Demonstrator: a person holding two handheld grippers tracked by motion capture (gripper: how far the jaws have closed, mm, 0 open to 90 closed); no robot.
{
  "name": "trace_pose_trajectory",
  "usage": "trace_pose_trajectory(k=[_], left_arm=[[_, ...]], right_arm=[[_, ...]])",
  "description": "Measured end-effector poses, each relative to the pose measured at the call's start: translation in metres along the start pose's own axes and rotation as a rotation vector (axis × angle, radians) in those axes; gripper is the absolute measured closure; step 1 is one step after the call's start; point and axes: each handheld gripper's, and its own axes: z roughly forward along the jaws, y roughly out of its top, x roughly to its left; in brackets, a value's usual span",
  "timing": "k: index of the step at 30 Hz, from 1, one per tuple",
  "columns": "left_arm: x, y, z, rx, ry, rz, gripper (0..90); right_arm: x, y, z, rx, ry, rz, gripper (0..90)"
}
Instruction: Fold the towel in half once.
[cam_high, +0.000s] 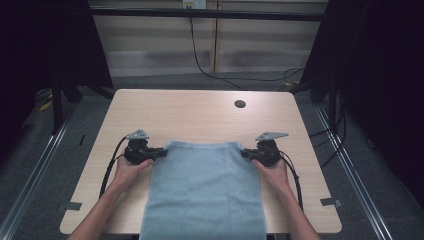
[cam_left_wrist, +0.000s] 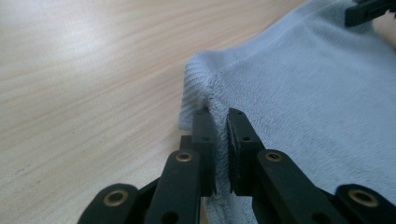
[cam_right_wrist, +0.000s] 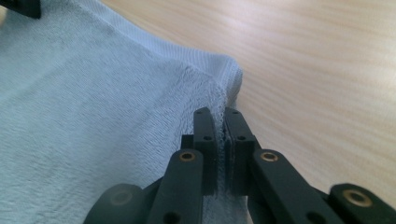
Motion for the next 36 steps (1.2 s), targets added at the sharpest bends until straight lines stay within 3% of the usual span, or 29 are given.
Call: trace_pose_trajectory(k=[7,10,14,17,24,28,30,36], left_arm=[[-0.008,0.012,-0.022,-0.063,-0.014,0.021,83.5],[-0.01,0.017,-0.028,-0.102,-0.015,0.012,83.6],[-0.011,0.024,-0.034,-0.113,0.009,0.007,83.9],[-0.012,0.034,-0.047,-0.163,0.0,0.002,84.0],[-0.011,0.062,-0.067,-0.223,0.013,0.021,84.1],[-0.012,0.075,-0.072,-0.248,0.027,0.033,84.1],[-0.012,0.082,-0.075,-0.254,0.03,0.059,84.1],[-0.013,0.098,-0.079,-0.273,0.035,0.07,84.2]], right_arm=[[0.006,0.021,-0.018,-0.101,0.039,-0.008,86.0],[0.009,0.035,-0.022,-0.11,0.044,-0.025,86.1],[0.012,0.054,-0.028,-0.137,0.043,-0.042,86.1],[0.013,0.065,-0.034,-0.171,0.049,-0.054,86.0],[0.012,0.09,-0.046,-0.207,0.033,-0.065,86.2],[0.012,0.104,-0.054,-0.235,0.028,-0.075,86.2],[0.012,0.11,-0.057,-0.242,0.022,-0.081,86.3],[0.008,0.123,-0.062,-0.279,0.023,-0.061,86.6]])
